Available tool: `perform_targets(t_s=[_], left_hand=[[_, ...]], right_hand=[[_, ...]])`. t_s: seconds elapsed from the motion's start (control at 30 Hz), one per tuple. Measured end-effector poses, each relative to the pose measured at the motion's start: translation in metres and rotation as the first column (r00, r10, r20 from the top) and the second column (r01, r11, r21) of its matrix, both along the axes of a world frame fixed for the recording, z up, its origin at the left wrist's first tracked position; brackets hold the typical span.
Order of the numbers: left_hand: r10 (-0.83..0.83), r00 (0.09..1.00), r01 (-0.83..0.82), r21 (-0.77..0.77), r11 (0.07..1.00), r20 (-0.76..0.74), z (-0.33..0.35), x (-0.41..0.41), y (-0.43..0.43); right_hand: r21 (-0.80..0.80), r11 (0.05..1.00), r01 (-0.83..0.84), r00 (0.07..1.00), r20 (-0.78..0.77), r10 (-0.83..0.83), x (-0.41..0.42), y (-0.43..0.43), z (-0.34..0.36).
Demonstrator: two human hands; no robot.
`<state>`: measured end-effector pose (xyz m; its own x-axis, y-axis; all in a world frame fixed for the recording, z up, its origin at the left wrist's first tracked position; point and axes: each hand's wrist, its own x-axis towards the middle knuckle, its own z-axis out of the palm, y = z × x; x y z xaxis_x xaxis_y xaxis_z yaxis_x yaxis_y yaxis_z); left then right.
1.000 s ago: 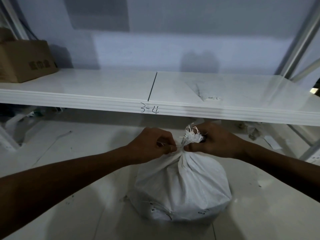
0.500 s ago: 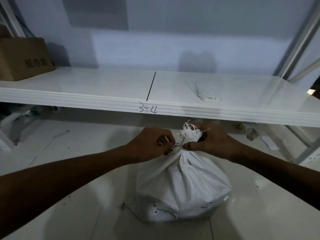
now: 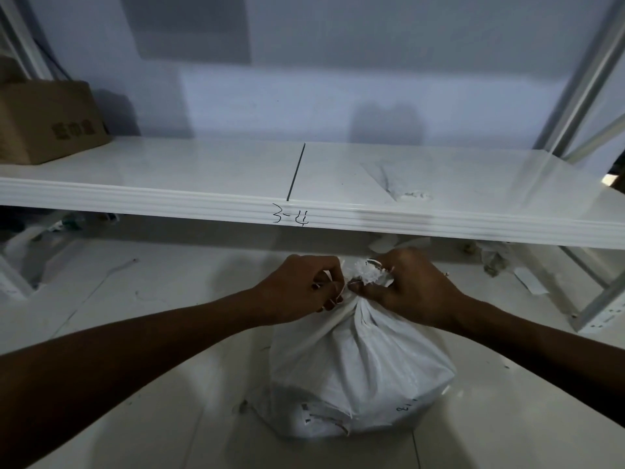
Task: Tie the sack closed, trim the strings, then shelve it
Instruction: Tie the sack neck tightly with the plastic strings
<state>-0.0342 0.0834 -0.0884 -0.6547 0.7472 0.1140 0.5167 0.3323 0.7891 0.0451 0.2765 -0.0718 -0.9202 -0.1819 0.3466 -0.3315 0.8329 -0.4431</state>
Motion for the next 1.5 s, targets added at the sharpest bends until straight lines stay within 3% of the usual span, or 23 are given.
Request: perform_targets(t_s=[0.27, 0.57, 0.77, 0.87, 0.97, 1.27, 1.4, 1.5], left_hand=[[-0.025, 0.999, 0.025, 0.001, 1.000, 0.042, -0.004, 0.001, -0.003], [0.044, 0.998, -0.044, 0.008, 0.999, 0.052, 0.003, -0.005, -0.002], [0.036, 0.999, -0.036, 0.032, 0.999, 0.014, 0.002, -0.006, 0.000], [-0.007, 0.989, 0.003, -0.026, 1.000, -0.145, 0.003, -0.009, 0.001], [-0.130, 0.948, 0.073, -0.199, 0.977, -0.292, 0.006, -0.010, 0.003], [-0.145, 0.984, 0.121, -0.201, 0.972, -0.106, 0.033, -0.010, 0.027], [-0.128, 0.971, 0.097, -0.155, 0.983, -0.202, 0.036, -0.010, 0.031], [-0.069, 0.967, 0.041, -0.118, 0.992, -0.245, 0.035, -0.015, 0.028]], right_hand=[[0.140, 0.990, -0.011, 1.000, 0.007, 0.010, -0.005, -0.009, 0.002], [-0.073, 0.997, -0.014, 0.987, 0.156, 0.025, -0.005, 0.009, 0.001], [-0.318, 0.947, 0.031, 0.983, 0.179, 0.028, 0.001, 0.014, -0.014], [-0.239, 0.955, 0.176, 0.960, 0.258, -0.113, 0.005, 0.021, -0.024], [-0.219, 0.948, 0.231, 0.948, 0.271, -0.169, 0.011, 0.022, -0.035], [-0.298, 0.942, 0.155, 0.961, 0.266, -0.074, 0.005, 0.013, -0.034], [-0.347, 0.925, 0.156, 0.963, 0.261, -0.065, 0.001, 0.009, -0.033], [-0.330, 0.910, 0.253, 0.956, 0.229, -0.182, -0.003, 0.007, -0.035]])
